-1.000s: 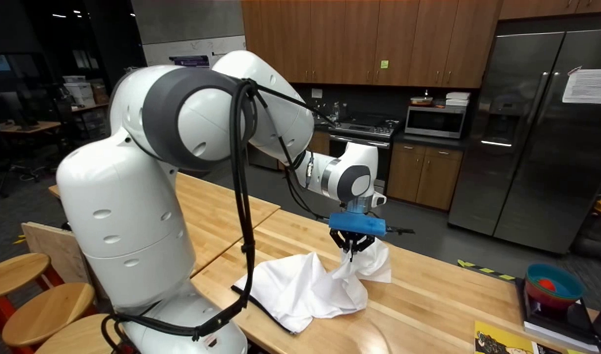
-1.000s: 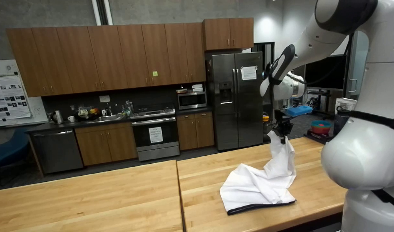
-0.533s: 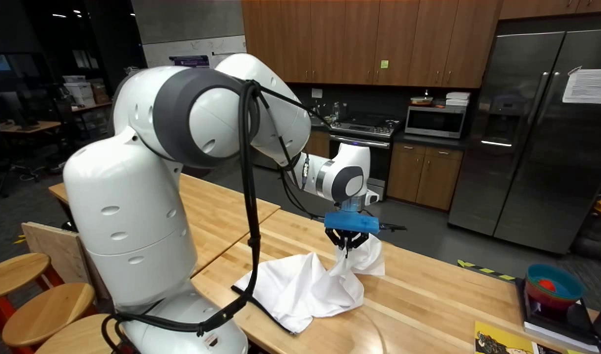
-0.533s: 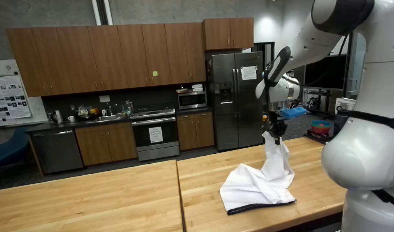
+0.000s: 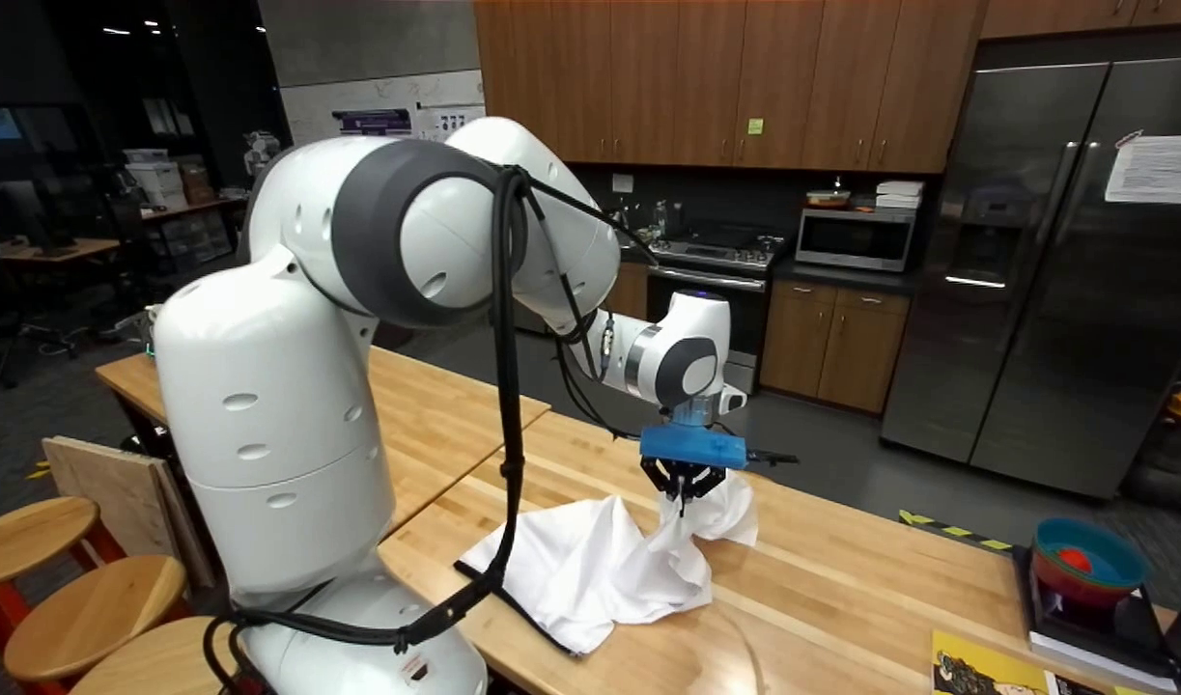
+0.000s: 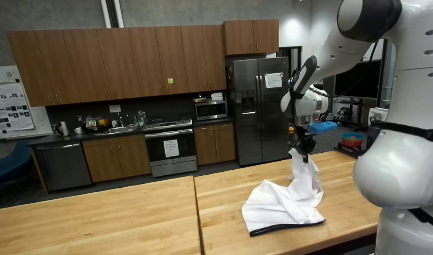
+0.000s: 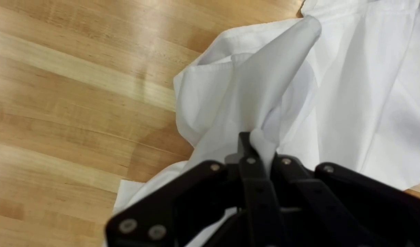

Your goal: Move the white cloth to the left.

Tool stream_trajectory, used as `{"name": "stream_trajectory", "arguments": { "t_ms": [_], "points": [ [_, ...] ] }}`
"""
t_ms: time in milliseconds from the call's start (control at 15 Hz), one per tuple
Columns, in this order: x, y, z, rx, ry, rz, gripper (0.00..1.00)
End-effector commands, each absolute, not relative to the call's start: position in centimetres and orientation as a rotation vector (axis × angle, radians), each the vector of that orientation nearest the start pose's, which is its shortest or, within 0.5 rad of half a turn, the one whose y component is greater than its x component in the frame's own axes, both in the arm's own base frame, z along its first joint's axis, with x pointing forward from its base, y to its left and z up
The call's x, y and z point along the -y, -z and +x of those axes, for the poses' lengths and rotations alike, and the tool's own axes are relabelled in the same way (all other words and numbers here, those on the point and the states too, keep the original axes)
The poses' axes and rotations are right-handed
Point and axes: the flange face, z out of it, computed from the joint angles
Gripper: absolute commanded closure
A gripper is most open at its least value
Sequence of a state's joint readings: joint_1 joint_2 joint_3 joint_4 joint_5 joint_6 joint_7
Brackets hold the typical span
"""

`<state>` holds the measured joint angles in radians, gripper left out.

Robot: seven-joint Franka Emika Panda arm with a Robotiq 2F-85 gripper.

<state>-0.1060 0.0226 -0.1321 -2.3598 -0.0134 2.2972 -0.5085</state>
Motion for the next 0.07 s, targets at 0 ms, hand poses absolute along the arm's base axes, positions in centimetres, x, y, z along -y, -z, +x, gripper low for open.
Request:
{"name": "stream_trajectory", "arguments": {
  "t_ms": [0],
  "points": [
    [11.62,-31.18,47.86,0.435,-0.132,-3.089,0.95]
  ]
}}
